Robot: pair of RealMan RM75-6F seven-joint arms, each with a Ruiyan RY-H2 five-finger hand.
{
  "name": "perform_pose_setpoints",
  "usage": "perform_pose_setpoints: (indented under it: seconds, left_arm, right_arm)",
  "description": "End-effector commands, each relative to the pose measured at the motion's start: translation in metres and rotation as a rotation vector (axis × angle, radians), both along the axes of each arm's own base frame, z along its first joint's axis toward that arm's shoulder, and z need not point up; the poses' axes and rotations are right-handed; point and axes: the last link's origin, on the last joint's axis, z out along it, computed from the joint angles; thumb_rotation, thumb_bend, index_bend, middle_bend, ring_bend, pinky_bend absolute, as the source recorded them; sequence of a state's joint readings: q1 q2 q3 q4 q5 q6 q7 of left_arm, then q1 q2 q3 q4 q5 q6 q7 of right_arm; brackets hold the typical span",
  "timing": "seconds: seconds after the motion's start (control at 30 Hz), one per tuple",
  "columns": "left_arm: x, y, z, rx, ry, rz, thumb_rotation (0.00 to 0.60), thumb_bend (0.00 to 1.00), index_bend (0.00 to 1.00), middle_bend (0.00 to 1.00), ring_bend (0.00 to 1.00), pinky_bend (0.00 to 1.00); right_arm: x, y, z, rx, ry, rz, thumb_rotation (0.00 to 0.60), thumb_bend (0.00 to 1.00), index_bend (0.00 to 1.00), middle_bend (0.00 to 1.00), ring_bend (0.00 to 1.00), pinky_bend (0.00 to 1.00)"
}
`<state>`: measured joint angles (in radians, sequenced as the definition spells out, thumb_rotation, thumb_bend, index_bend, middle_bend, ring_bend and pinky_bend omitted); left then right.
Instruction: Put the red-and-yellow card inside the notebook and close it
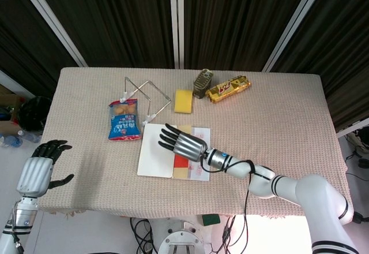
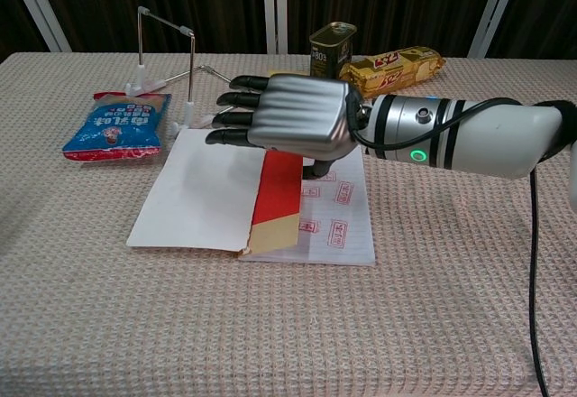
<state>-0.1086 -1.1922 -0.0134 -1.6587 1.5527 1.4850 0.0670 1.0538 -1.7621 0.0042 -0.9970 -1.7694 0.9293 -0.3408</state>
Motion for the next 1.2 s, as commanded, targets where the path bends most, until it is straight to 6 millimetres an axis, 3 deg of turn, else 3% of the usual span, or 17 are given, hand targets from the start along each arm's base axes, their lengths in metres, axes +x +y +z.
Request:
perform_pose_setpoints:
  seconds: [0.03,0.37,0.63,0.73,0.97,1.2]
  left_arm:
    - [0.001,0.001,0.0,0.001,-0.001,-0.005,0.6,0.04,0.28,0.21,0.16,0.21]
    - [0.003,0.002,-0.001,-0.001,0.001,-0.015,0.6,0.04,0.28,0.21,0.16,0.21]
    - [0.011,0.009,-0.005,-0.028,0.03,-0.059,0.6,0.04,0.28,0.21,0.16,0.21]
    - [0.016,0.011,-0.006,-0.025,0.022,-0.074,0.6,0.04,0.28,0.21,0.16,0.21]
    - [0.019,0.005,-0.008,-0.025,0.024,-0.078,0.6,0.04,0.28,0.21,0.16,0.21]
    - [0.016,0.0,-0.005,-0.015,0.021,-0.07,0.6,0.04,0.28,0.21,0.16,0.21]
  right_arm:
    - [-0.008,0.002,0.011,-0.002,0.031,-0.01,0.6,0.22,0.07,0.04,0.0,0.0]
    - [-0.017,0.009,0.031,0.005,0.054,-0.062,0.6,0.22,0.07,0.05,0.0,0.0]
    - [-0.034,0.024,0.08,-0.018,-0.165,-0.211,0.6,0.22,0.07,0.07,0.0,0.0]
    - [-0.031,0.041,0.075,0.074,-0.217,-0.291,0.6,0.22,0.07,0.07,0.0,0.0]
    - [0.002,0.084,0.033,0.322,-0.293,-0.423,0.6,0.23,0.01,0.03,0.0,0.0]
    - [0.038,0.097,-0.006,0.397,-0.331,-0.515,0.6,0.26,0.0,0.0,0.0,0.0]
